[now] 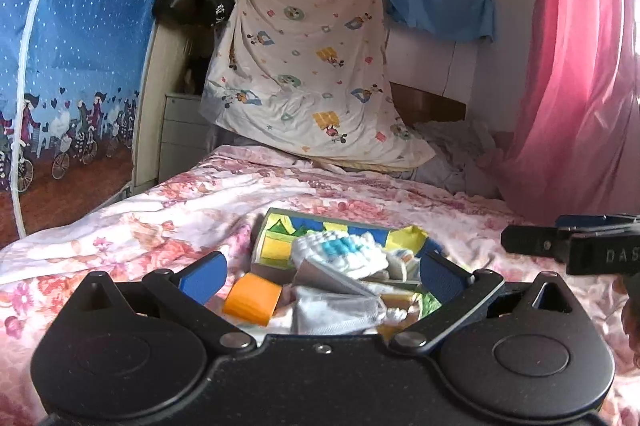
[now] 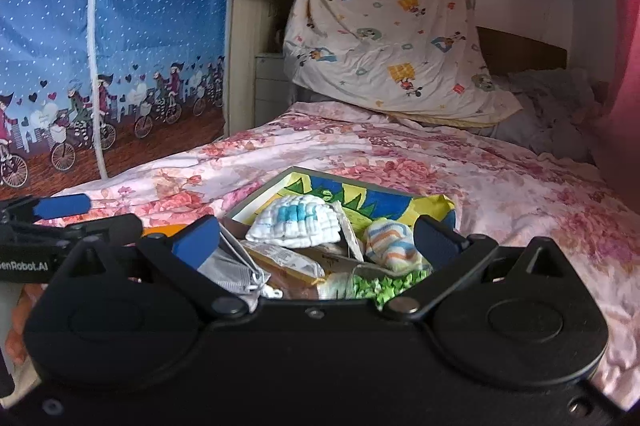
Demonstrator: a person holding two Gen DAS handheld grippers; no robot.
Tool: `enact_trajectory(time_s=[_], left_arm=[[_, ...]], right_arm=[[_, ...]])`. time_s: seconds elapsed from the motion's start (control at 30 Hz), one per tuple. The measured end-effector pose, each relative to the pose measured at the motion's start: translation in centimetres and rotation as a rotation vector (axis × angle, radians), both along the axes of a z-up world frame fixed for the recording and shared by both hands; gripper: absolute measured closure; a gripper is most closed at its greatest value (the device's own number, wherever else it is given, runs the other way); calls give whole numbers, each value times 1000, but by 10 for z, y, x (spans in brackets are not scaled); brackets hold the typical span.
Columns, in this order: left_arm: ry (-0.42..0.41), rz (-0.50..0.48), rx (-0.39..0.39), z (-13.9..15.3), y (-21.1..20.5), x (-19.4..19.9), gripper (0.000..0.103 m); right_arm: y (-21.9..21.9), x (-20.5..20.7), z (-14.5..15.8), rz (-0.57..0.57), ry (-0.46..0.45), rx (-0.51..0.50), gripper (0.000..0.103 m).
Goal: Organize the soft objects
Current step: 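Raise both grippers away from the tray, then move the left gripper to the white cloth while the right gripper approaches the dark Stellest cloth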
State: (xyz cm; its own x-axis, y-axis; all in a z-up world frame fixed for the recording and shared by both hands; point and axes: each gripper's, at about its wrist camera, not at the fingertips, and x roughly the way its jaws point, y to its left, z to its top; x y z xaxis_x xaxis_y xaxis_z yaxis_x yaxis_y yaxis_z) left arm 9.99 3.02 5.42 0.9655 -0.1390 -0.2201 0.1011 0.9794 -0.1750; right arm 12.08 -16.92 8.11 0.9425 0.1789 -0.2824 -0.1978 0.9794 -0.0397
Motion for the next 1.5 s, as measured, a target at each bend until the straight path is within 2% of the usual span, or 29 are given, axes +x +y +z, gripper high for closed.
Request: enact_trajectory(time_s=[0.3, 0.57, 0.83, 1.0, 1.13, 1.37, 1.5], left_arm=[[13, 10, 20, -11, 2, -9, 1], [53, 82, 23, -23, 10, -17, 1], [86, 83, 25, -30, 9, -15, 1], [119, 79, 18, -34, 10, -10, 1], [161, 67, 45, -40, 6, -5, 1], [240, 45, 147, -53, -7, 4, 1], [301, 30, 122, -59, -5, 11, 1]], right_arm=[[-6, -10, -15, -74, -25, 55, 1], [-10, -20, -32, -101, -39, 63, 1], [-17, -25, -42, -127, -11, 79, 1], [-18, -28, -46, -125, -2, 51, 1], [-14, -25, -47, -111, 32, 36, 1], [-3, -17, -57, -46, 127, 9, 1], [2, -17, -63, -17, 155, -1, 1]])
